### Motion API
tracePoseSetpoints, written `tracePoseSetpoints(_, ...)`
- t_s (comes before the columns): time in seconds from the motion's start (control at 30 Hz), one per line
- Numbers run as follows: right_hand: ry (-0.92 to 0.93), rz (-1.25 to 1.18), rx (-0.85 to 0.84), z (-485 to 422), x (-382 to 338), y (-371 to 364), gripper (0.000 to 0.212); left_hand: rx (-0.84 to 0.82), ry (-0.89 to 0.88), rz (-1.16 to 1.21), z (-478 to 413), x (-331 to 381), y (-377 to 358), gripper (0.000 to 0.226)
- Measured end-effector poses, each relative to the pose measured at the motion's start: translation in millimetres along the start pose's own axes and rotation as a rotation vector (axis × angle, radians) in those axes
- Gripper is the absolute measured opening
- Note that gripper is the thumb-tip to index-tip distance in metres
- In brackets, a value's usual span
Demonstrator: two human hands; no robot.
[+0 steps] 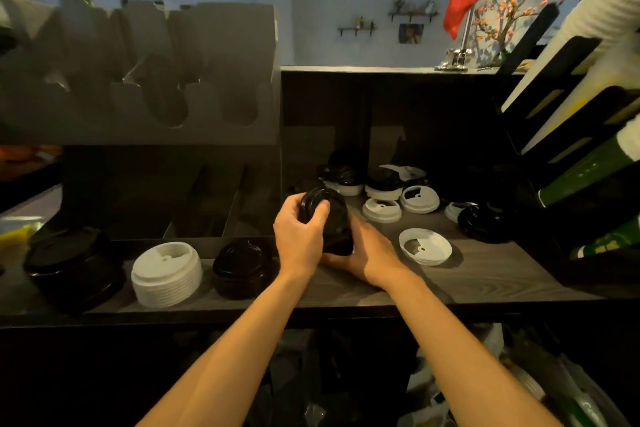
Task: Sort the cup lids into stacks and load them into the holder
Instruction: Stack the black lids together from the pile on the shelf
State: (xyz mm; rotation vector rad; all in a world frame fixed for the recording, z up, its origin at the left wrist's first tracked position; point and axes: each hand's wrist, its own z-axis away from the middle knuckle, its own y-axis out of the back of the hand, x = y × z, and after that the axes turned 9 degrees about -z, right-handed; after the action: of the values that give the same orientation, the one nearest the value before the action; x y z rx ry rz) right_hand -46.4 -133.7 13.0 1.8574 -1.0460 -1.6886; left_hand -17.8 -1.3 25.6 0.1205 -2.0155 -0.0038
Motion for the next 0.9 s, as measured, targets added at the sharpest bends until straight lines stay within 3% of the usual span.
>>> tracePoseSetpoints(0.3,-0.019,-0.16,-0.138,29.1,-5.9,1.6,0.079,-0.132,0.004,-0.007,32.1,7.1,61.1,0.015)
tracePoseSetpoints(0.43,0.122,-0.606,0.117,41.8,-21.0,-0.4,0.034,-0.16,-0.037,-0.067,33.4,12.8,70.1,0.017)
tracePoseSetpoints(0.53,0.105,-0.845,0.2,52.6,-45.2,-2.2,0.026,-0.172,-0.033,-0.091,32.6,19.0,71.2,0.021)
tracePoseSetpoints(0.6,0.117,-0.833,0.18,55.6,-55.2,-6.0,0.015,-0.168,-0.022,-0.074,33.0,22.4,73.2,0.021)
tracePoseSetpoints(0.7,0.089,-0.847,0.181,56.3,-64.5,-11.2,0.017,-0.15,-0.061,-0.124,32.8,26.1,83.3,0.028)
tracePoseSetpoints(0.8,0.043,-0.982,0.151,56.1,-81.4,-18.8,0.016,-0.106,-0.137,-0.252,28.0,24.5,104.3,0.044)
tracePoseSetpoints(0.9,0.002,-0.955,0.145,49.9,-97.2,-36.6,0.011,-0.014,-0.215,-0.419,23.1,18.6,130.7,0.044)
